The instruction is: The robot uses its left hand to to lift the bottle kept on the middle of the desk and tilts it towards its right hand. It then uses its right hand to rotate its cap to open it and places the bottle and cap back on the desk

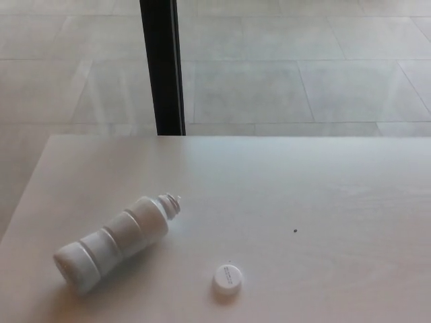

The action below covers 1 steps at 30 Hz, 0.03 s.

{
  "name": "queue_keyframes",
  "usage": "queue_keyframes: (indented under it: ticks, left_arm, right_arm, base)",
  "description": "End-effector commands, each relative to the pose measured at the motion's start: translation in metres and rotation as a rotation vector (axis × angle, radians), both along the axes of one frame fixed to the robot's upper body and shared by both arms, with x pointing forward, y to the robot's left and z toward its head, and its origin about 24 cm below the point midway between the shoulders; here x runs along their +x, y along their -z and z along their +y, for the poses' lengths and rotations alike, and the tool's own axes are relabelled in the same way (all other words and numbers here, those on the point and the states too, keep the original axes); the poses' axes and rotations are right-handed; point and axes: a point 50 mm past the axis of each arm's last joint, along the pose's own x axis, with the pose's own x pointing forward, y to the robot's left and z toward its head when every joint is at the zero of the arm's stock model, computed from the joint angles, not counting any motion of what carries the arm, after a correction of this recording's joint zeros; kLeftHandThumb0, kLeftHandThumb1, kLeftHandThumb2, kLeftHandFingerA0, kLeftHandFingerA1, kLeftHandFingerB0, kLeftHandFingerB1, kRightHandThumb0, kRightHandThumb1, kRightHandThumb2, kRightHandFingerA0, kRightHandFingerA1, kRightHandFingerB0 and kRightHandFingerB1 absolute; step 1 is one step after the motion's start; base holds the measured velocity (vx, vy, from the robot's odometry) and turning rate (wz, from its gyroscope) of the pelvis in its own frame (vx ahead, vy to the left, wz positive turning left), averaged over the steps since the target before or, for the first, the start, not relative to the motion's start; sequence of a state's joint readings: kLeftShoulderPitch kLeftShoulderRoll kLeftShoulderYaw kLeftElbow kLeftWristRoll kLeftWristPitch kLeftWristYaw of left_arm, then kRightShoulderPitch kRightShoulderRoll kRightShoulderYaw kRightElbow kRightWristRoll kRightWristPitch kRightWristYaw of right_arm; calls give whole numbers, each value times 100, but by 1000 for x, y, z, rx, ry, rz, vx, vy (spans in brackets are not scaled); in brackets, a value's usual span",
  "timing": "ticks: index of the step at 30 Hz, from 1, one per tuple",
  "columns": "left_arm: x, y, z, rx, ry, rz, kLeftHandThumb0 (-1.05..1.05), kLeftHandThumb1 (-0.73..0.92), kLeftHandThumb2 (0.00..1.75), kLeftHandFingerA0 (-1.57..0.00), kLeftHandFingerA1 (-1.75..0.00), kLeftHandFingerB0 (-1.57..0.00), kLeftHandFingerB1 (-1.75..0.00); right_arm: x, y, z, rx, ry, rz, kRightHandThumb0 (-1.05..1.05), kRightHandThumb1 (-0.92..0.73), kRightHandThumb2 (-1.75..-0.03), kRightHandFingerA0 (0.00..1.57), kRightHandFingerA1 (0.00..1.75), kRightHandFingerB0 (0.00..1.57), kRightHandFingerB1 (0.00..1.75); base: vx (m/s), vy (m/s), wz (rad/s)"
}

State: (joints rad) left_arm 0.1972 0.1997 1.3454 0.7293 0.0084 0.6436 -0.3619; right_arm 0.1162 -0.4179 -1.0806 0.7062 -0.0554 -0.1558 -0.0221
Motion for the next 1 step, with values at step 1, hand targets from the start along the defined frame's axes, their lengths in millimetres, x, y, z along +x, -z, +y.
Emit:
queue_keyframes:
  ticks: [1]
  left_arm:
    - [-51, 10, -9, 208, 42, 212, -79, 63, 98, -17, -65, -9, -61]
  right_arm:
    - [-64, 87, 40, 419, 436, -124, -60, -37, -93, 86, 173, 20, 115]
  base:
    - [0, 0, 0]
